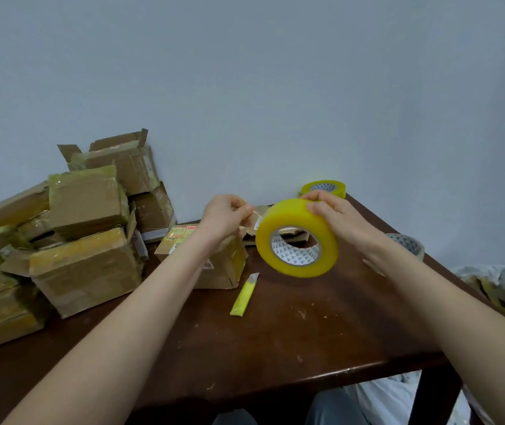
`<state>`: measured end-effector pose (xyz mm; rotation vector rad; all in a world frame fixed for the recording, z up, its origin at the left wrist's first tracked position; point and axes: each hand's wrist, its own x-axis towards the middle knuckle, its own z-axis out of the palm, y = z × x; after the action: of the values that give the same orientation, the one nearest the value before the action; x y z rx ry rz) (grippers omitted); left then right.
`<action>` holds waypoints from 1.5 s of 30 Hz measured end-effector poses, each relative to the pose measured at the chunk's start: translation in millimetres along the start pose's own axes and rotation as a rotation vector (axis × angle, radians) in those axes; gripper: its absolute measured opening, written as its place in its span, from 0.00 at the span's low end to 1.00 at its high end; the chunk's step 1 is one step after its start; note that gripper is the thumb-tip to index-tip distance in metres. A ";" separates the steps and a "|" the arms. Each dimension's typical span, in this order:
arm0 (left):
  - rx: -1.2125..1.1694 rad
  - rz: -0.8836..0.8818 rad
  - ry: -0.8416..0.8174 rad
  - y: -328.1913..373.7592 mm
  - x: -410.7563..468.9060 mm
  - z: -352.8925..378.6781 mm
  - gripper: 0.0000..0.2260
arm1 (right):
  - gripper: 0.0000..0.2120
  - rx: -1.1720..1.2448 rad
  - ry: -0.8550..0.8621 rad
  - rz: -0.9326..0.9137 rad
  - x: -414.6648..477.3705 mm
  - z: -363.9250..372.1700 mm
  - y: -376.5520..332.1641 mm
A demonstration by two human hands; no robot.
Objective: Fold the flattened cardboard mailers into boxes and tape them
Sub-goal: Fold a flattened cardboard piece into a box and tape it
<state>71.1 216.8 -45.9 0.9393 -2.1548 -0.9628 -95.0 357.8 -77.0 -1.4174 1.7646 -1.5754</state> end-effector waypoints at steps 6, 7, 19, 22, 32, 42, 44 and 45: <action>-0.204 -0.119 -0.022 -1.0 -10.5 -11.4 0.06 | 0.05 -0.232 -0.035 -0.036 5.1 6.2 6.3; -0.210 -0.124 -0.021 -2.9 -12.2 -10.7 0.05 | 0.05 -0.239 -0.043 -0.015 6.0 7.5 7.0; -0.237 -0.134 0.121 -24.0 -10.0 -38.5 0.11 | 0.33 -0.315 -0.248 0.092 -4.2 1.3 16.6; -0.274 -0.164 0.145 -29.5 -8.2 -37.8 0.12 | 0.30 -0.313 -0.266 0.063 -12.3 1.3 21.4; -0.266 -0.160 0.213 -32.2 2.4 -36.2 0.17 | 0.31 -0.312 -0.211 -0.024 -28.5 13.9 18.2; -0.151 -0.052 0.317 -30.8 7.2 -67.3 0.05 | 0.22 -0.062 0.062 0.037 4.4 1.3 6.0; -0.144 -0.069 0.371 -35.0 9.6 -84.6 0.06 | 0.20 -0.001 0.076 -0.002 20.6 4.9 -15.9; -0.134 -0.085 0.403 -39.2 10.2 -93.4 0.06 | 0.20 -0.005 0.068 -0.009 26.3 9.6 -25.5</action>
<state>148.0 154.4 -22.3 1.0632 -1.7062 -0.8598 -87.5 334.1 -48.4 -1.3913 1.8034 -1.6429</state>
